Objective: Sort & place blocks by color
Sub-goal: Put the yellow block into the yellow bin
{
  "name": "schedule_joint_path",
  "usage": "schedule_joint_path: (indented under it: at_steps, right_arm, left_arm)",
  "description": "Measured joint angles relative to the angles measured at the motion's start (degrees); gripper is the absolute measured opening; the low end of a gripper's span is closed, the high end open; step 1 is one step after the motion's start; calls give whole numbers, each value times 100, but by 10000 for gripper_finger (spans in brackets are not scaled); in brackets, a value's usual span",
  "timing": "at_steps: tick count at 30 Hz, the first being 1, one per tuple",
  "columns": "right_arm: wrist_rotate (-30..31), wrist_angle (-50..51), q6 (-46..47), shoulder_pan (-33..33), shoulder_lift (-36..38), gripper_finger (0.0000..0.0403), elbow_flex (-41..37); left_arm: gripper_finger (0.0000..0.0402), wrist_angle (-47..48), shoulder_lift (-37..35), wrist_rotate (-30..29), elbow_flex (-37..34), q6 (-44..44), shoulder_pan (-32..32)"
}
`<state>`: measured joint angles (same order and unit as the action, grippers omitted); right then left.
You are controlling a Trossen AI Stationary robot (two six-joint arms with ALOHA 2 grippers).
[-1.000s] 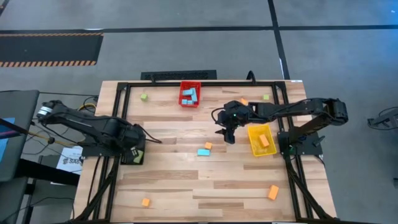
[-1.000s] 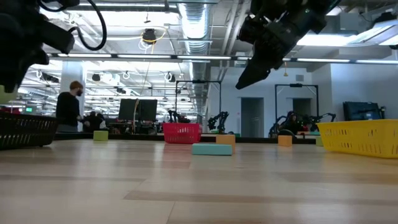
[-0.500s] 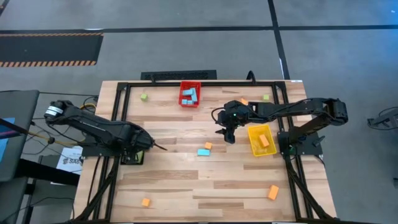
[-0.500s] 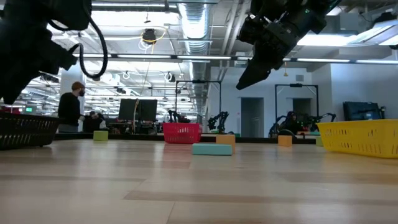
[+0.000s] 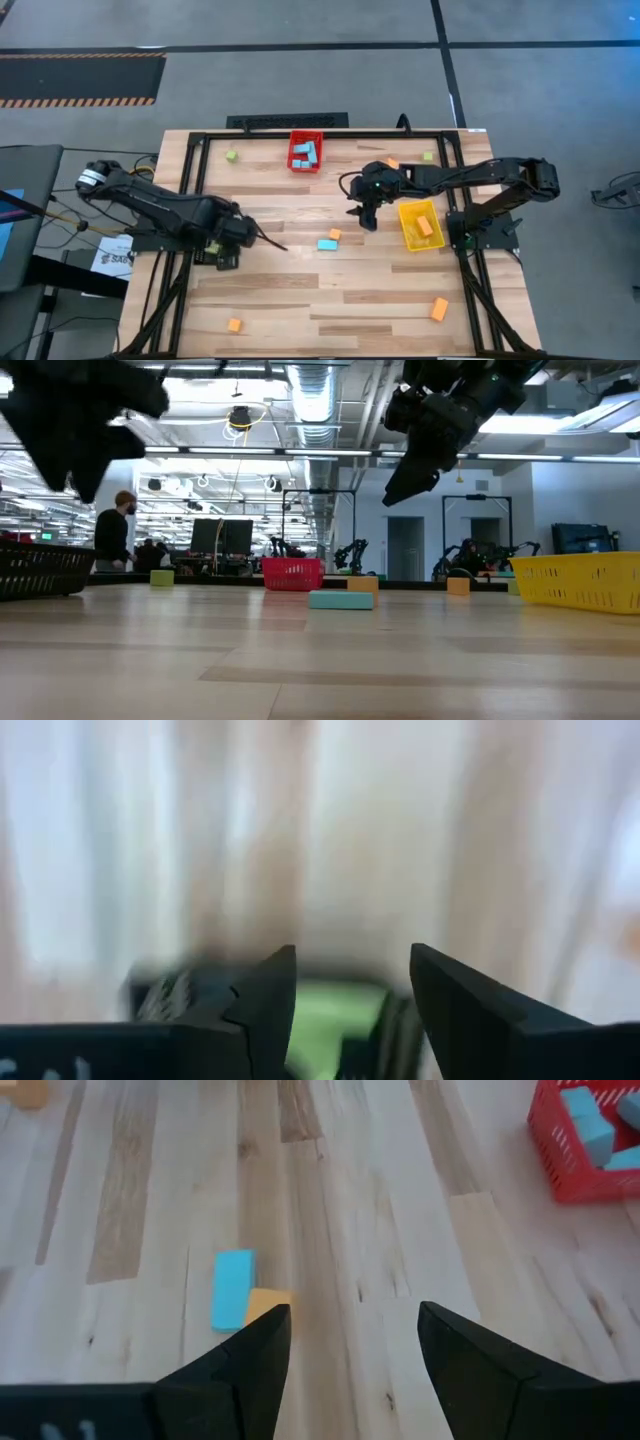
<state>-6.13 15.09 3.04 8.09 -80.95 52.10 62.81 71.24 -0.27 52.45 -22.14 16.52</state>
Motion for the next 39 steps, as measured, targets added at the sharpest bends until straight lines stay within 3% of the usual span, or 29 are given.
schedule_joint_path:
  at_steps: [5,13,18,20,24,29,34,39]
  right_arm:
    - [-2,182,274,-275,0,240,0]
    - [92,1161,1042,-931,0,240,0]
    - [1645,1758,1805,-960,55,240,0]
    - [1833,1968,2009,-641,63,240,0]
    - [1947,1873,1922,327,-11,240,0]
    - [2686,1787,1793,1685,-55,240,1]
    - [2590,1714,1590,2732,-243,240,7]
    - [1960,1514,1364,3263,-794,240,2]
  left_arm:
    - [181,-1815,1,48,-145,563,403]
    - [181,-4686,2,-541,-799,1610,694]
    - [181,-5461,2,-1647,-1137,2069,615]
    - [181,-5852,2,-1946,-1282,2242,537]
    - [181,-6720,2,-1975,-1568,2628,367]
    - [181,-7330,2,-1958,-1815,2837,176]
    - [181,-7362,2,-1764,-1877,2806,11]
    - [181,-7399,2,-1663,-1877,2854,-93]
